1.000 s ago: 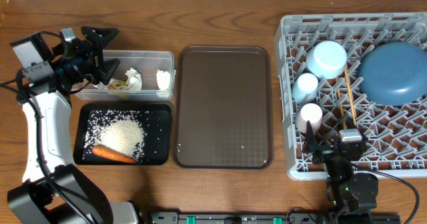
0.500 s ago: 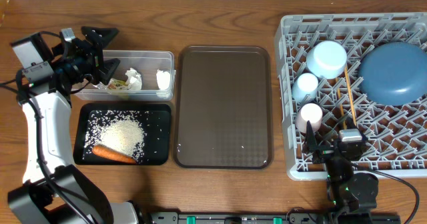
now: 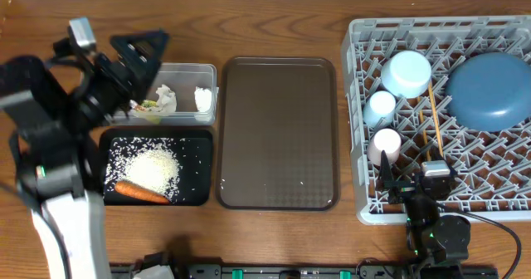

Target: Sort waste into correct bins and load items into the dishwasher rack

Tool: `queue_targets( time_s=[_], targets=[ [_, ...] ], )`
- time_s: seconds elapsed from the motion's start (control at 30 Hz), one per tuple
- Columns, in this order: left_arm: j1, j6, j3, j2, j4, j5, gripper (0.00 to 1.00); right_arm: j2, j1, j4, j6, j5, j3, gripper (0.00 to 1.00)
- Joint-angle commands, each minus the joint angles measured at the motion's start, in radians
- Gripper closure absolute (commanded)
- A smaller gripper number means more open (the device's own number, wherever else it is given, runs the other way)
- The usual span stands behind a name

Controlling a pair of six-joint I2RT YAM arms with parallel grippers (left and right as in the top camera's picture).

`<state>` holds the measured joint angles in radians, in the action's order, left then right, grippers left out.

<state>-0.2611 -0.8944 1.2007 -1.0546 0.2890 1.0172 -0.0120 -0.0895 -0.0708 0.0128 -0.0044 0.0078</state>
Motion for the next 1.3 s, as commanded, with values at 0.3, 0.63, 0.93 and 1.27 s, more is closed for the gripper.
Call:
queue_targets(
  time_s=[0.3, 0.63, 0.93, 1.27],
  targets=[
    [0.334, 0.003, -0.004, 0.409, 0.002, 0.011, 0.02, 0.007, 0.008, -0.003, 0.019, -0.003, -0.003, 0.01],
    [0.405, 0.006, -0.038, 0.591, 0.002, 0.011, 0.02, 0.007, 0.008, -0.003, 0.019, -0.003, -0.003, 0.01],
    [0.405, 0.006, -0.370, 0.809, 0.002, -0.039, 0.02, 0.007, 0.008, -0.003, 0.019, -0.003, -0.003, 0.01],
    [0.405, 0.006, -0.774, 1.032, 0.002, -0.264, 0.02, 0.007, 0.008, -0.003, 0.019, -0.003, -0.003, 0.01]
  ],
)
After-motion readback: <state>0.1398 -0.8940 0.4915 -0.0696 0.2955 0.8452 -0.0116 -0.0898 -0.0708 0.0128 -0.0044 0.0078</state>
